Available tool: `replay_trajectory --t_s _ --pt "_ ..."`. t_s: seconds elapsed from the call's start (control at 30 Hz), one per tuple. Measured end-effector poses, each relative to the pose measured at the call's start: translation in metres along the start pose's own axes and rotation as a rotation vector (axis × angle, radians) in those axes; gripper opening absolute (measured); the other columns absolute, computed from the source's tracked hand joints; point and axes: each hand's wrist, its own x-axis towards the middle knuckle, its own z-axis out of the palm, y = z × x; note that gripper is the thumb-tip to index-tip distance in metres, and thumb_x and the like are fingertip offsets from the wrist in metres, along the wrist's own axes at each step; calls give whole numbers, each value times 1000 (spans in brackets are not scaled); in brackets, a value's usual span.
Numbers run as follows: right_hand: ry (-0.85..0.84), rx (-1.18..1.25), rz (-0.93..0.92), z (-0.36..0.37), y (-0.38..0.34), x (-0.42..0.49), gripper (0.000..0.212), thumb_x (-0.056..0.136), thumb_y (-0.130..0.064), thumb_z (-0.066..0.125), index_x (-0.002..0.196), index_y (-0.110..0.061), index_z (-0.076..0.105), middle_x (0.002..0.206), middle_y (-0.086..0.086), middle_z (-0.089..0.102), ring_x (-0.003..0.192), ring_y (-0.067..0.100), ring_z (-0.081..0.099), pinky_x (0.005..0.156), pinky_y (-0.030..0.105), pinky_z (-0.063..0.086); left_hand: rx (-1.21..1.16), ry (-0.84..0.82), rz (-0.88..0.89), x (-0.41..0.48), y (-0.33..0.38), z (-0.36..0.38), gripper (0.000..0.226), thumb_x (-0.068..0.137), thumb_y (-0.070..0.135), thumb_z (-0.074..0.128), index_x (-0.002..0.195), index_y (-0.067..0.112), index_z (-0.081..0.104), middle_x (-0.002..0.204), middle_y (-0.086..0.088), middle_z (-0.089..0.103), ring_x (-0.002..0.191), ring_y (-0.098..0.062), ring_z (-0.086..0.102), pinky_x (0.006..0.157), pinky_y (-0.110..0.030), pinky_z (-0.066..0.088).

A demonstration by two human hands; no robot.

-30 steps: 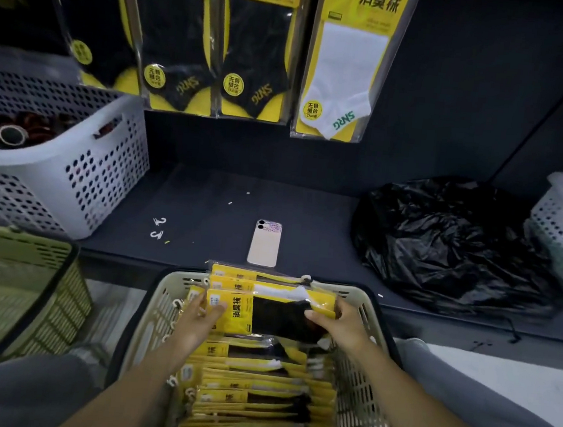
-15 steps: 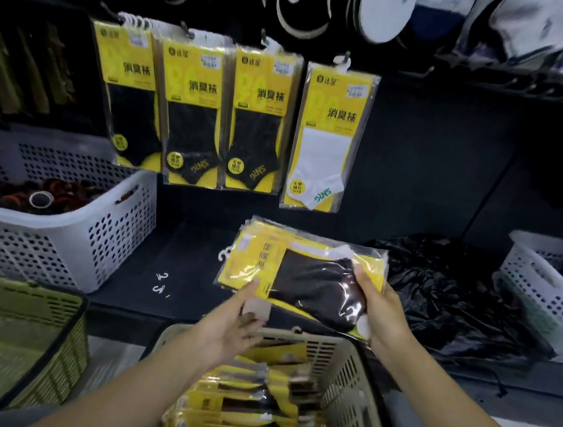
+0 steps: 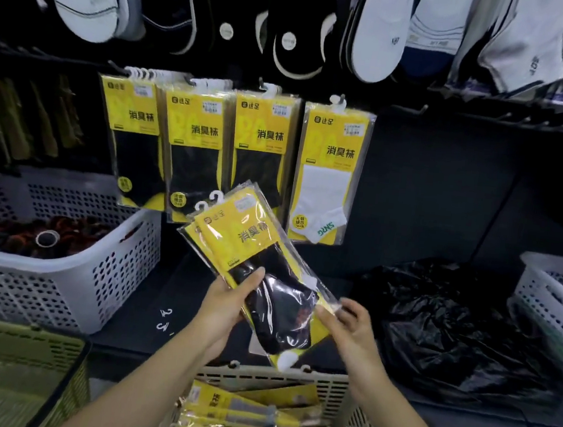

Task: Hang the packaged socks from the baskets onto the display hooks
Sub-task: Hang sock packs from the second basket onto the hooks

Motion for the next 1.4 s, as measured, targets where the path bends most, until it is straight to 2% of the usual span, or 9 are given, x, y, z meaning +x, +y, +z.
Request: replay_trajectory --t_s 0.13,0.27,0.43,0.53,0.63,0.83,1.03,1.2,1.4 --pt "-11 -52 -152 1 -11 1 35 86 -26 67 120 -23 56 120 -7 60 107 4 58 82 15 46 204 142 36 -5 -6 2 29 66 32 84 83 29 61 77 18 65 72 6 56 58 -11 38" --pt "1 -54 -248 4 -14 0 19 85 -21 68 104 -18 64 100 0 68 84 2 65 70 8 49 357 10 46 -12 -22 13 39 58 33 89 89 24 68 81 12 73 69 3 66 55 -8 45" --pt "-29 64 -174 -3 -16 -3 28 82 -23 70 103 -6 62 92 8 72 84 16 69 72 18 53 391 -186 95 -16 -23 20 43 59 41 84 95 23 70 84 12 75 77 0 69 61 -10 49" --pt "-60 97 -169 -5 -16 -5 28 81 -27 68 98 -5 63 96 9 74 90 22 70 82 30 55 376 -177 115 -16 -12 19 29 68 56 65 68 28 69 59 13 68 54 4 63 48 -4 41" --pt "-2 122 -161 -7 -15 -5 18 86 -25 66 93 -9 60 96 12 72 93 28 65 94 41 44 369 -108 147 -15 2 13 50 75 62 46 41 26 50 37 13 41 35 1 42 41 -6 31" --pt "92 131 -281 -21 -60 9 9 93 -14 58 100 -10 61 104 13 72 102 29 66 98 45 46 225 20 280 -3 34 -21 39 88 50 45 85 21 71 80 8 75 73 -5 70 57 -14 50" --pt "190 51 -470 -9 -150 47 5 93 -16 59 96 -14 62 92 -2 74 87 9 70 78 24 53 141 114 310 0 53 -38 40 88 52 42 90 22 69 79 12 74 71 -2 70 61 -19 45" --pt "190 0 -496 20 -185 71 6 92 -16 60 90 -21 60 97 9 71 97 25 67 92 41 52 69 141 342 0 60 -41 38 89 51 41 91 24 68 76 16 73 67 2 69 54 -15 46" --pt "169 13 -471 37 -183 101 11 94 -13 57 103 -13 63 98 3 70 89 13 67 84 30 54 25 155 337 5 64 -43 44 83 56 42 87 21 70 73 16 73 64 4 67 51 -10 44"
